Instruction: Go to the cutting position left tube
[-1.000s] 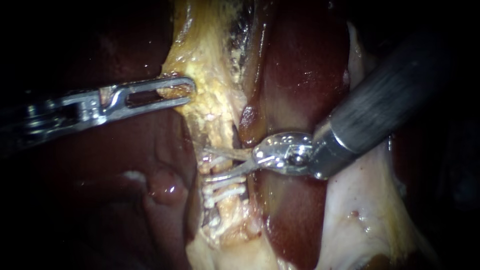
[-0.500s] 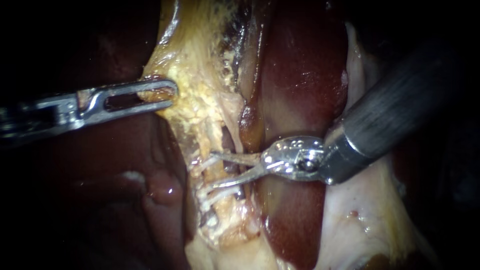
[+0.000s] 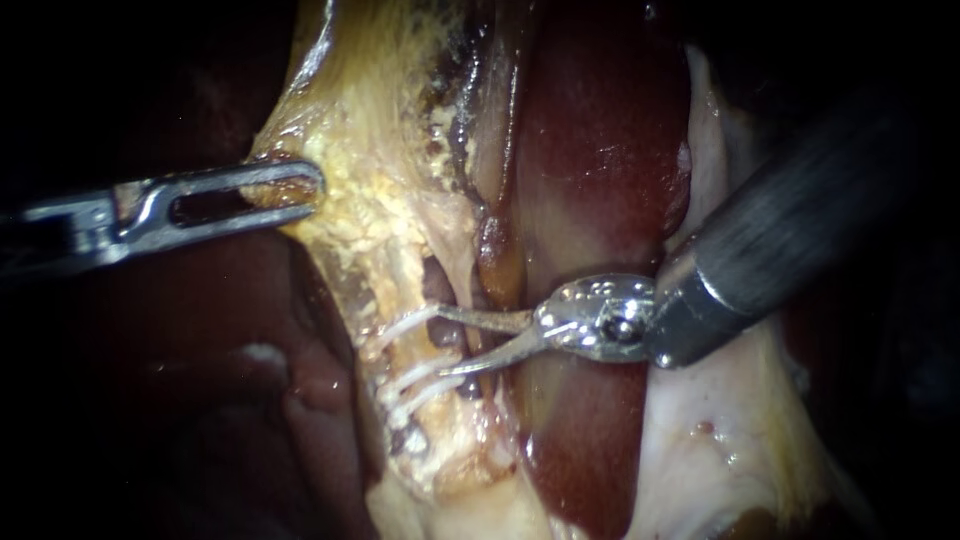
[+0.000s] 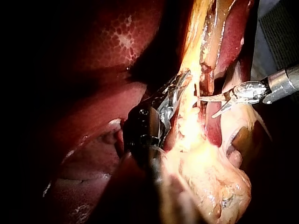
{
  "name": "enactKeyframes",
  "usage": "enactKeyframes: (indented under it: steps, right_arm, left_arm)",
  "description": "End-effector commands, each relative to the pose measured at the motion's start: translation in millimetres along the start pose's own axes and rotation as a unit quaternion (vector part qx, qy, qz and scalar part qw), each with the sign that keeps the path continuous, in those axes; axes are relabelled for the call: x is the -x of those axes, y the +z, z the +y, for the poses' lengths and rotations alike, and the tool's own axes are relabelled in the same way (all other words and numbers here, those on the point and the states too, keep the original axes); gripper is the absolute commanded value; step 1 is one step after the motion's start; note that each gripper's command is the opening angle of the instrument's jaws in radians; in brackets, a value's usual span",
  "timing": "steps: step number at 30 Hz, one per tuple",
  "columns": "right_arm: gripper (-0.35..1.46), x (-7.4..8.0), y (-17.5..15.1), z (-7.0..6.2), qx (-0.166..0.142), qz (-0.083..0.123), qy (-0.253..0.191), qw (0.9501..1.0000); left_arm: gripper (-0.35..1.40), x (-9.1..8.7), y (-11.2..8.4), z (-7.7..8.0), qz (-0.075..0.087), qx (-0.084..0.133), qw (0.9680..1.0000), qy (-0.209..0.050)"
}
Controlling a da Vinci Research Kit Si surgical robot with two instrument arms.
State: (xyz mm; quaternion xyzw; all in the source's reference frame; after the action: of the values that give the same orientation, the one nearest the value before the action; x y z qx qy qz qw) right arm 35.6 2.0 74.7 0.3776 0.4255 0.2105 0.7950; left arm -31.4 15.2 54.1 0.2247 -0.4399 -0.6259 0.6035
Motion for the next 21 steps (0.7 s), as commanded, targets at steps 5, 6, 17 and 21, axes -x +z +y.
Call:
enactKeyframes:
  steps: [5,6,17,21]
  right_arm:
    - [1.14,0.8,0.7,0.7,0.005,-0.007,0.004,1.0]
    - [1.14,0.9,0.8,0.8,0.004,-0.007,0.003,1.0]
    - [1.16,1.2,3.0,1.8,-0.015,-0.013,0.006,0.9998]
    - [1.16,1.1,3.4,1.8,-0.041,-0.006,-0.004,0.9991]
  left_arm:
    - [-0.35,0.1,-0.3,-0.2,-0.002,-0.001,1.0,-0.001]
    - [-0.35,0.1,-0.3,-0.2,-0.002,-0.001,1.0,-0.001]
    - [-0.35,0.0,-0.4,-0.4,-0.003,-0.001,1.0,-0.001]
    - [-0.35,0.0,-0.4,-0.4,-0.004,-0.001,1.0,-0.001]
